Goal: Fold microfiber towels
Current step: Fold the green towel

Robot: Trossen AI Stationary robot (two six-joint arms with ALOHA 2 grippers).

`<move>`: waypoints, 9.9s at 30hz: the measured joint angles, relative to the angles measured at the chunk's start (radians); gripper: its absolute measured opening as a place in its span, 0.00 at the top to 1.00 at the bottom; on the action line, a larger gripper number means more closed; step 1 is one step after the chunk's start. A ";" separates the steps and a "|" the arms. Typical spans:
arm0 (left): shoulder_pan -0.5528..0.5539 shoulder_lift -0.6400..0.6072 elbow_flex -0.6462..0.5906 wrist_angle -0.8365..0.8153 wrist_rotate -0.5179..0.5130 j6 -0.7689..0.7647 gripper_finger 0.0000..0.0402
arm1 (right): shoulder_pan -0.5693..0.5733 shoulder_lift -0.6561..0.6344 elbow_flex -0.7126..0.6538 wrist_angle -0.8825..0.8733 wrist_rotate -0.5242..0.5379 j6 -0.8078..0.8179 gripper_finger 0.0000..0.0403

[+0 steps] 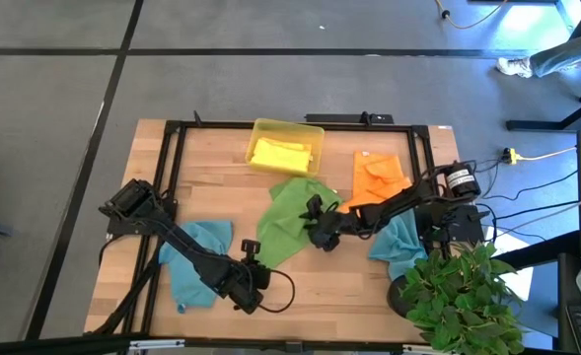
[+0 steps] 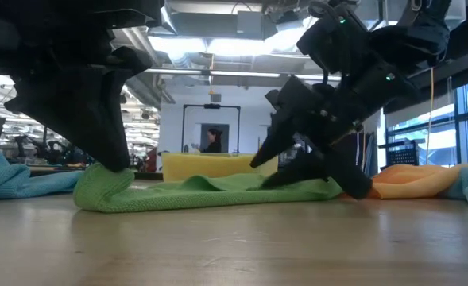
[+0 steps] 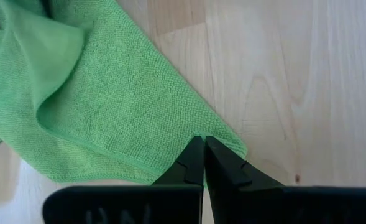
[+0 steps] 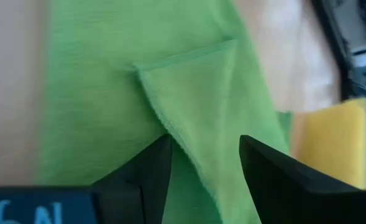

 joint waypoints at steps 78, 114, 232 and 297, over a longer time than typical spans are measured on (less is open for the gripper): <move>0.018 0.001 0.049 -0.017 0.026 -0.201 0.73 | -0.134 0.108 0.139 -0.099 -0.303 0.190 0.95; -0.235 0.001 -0.448 0.758 -0.365 -0.809 0.61 | -0.132 0.108 0.140 -0.102 -0.344 0.237 0.97; 0.173 -0.743 -0.203 0.029 -0.135 0.239 1.00 | -0.185 -0.665 0.136 -0.259 -0.143 0.225 1.00; -0.086 -0.277 -0.248 0.165 -0.070 0.252 1.00 | 0.255 -0.551 -0.478 0.171 0.136 0.659 1.00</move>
